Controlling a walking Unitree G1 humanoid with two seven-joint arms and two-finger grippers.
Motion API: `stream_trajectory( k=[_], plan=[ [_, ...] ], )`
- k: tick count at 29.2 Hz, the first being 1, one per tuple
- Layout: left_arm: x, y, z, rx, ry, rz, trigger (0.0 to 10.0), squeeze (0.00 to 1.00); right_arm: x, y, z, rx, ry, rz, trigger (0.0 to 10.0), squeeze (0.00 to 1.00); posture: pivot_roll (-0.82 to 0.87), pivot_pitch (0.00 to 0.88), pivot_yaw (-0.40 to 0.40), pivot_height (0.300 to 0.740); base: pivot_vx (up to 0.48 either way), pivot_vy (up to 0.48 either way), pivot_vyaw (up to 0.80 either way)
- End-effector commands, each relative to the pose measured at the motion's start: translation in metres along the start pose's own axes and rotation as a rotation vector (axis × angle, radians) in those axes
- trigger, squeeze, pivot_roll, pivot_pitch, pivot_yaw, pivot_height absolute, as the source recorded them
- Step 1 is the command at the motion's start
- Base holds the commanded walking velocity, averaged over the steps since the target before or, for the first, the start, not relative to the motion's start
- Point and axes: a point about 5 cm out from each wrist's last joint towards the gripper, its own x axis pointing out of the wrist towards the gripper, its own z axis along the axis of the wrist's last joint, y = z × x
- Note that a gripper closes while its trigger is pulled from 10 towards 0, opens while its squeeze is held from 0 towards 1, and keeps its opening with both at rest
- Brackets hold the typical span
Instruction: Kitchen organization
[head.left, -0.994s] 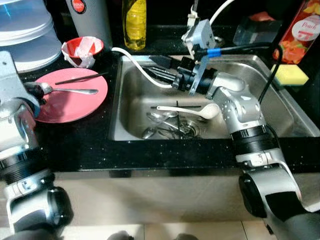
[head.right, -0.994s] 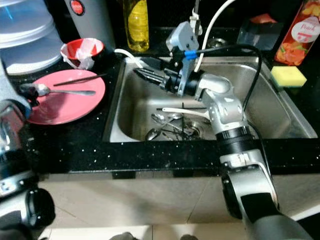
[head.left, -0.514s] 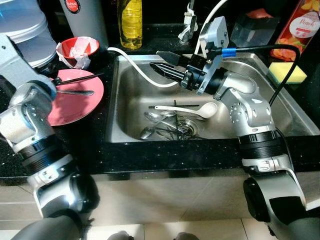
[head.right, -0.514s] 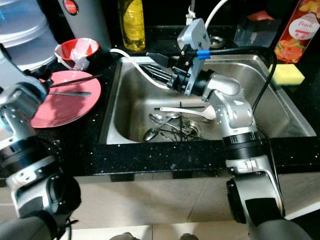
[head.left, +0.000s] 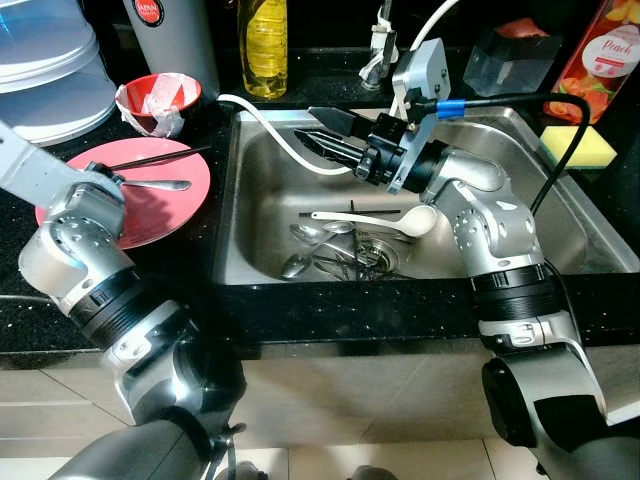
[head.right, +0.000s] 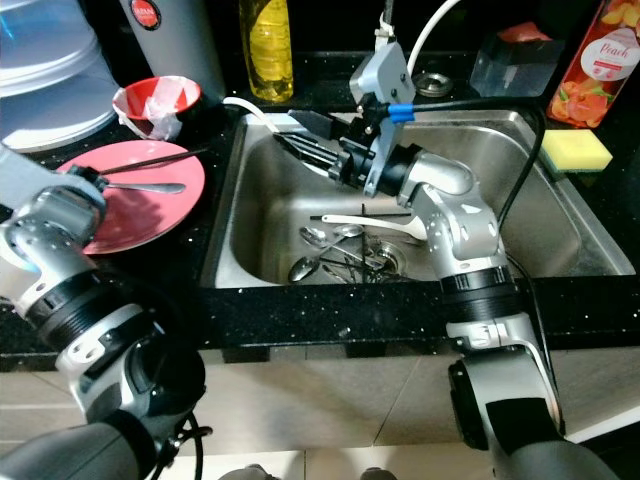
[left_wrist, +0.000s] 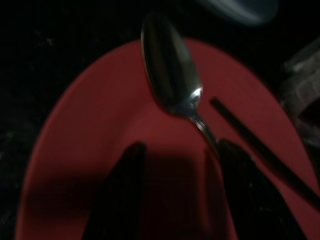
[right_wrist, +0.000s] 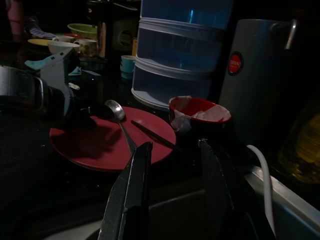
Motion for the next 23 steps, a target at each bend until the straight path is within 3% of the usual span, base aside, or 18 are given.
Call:
stream_trajectory(
  k=[1, 7, 11, 15, 16, 17, 20, 21, 23],
  plan=[
    [0.007, 0.001, -0.006, -0.028, 0.071, -0.005, 10.0, 0.0, 0.003, 0.003, 0.004, 0.0, -0.017, 0.013, 10.0, 0.0, 0.05, 0.047, 0.041, 0.74, 0.0, 0.0, 0.0],
    [0.024, -0.002, -0.017, -0.069, 0.182, -0.069, 10.0, 0.0, 0.0, 0.002, 0.007, -0.007, -0.024, 0.001, 10.0, 0.0, 0.03, 0.054, 0.048, 0.74, 0.0, 0.0, 0.0],
    [0.028, -0.003, -0.018, -0.077, 0.198, -0.077, 10.0, 0.0, -0.001, 0.001, 0.008, -0.01, -0.025, -0.002, 10.0, 0.0, 0.03, 0.056, 0.048, 0.74, 0.0, 0.0, 0.0],
    [0.042, 0.0, -0.023, -0.09, 0.23, -0.115, 10.0, 0.0, -0.002, 0.001, 0.01, -0.014, -0.028, -0.005, 10.0, 0.0, 0.02, 0.056, 0.047, 0.74, 0.0, 0.0, 0.0],
    [0.046, 0.003, -0.025, -0.099, 0.237, -0.109, 3.4, 0.0, -0.002, 0.0, 0.01, -0.015, -0.029, -0.007, 10.0, 0.0, 0.01, 0.056, 0.045, 0.74, 0.0, 0.0, 0.0],
    [0.049, 0.007, -0.028, -0.112, 0.243, -0.101, 0.5, 0.0, -0.002, 0.0, 0.011, -0.016, -0.029, -0.008, 10.0, 0.0, 0.01, 0.056, 0.044, 0.74, 0.0, 0.0, 0.0],
    [0.051, 0.009, -0.029, -0.121, 0.247, -0.095, 0.5, 0.0, -0.002, 0.0, 0.011, -0.017, -0.029, -0.008, 10.0, 0.0, 0.01, 0.056, 0.044, 0.74, 0.0, 0.0, 0.0],
    [0.055, 0.013, -0.031, -0.139, 0.25, -0.106, 0.0, 0.0, -0.003, 0.0, 0.012, -0.018, -0.029, -0.009, 10.0, 0.0, 0.01, 0.057, 0.041, 0.74, 0.0, 0.0, 0.0],
    [0.059, 0.017, -0.033, -0.169, 0.253, -0.156, 0.0, 0.0, -0.003, 0.0, 0.012, -0.019, -0.029, -0.01, 10.0, 0.0, 0.01, 0.057, 0.041, 0.74, 0.0, 0.0, 0.0]
  ],
)
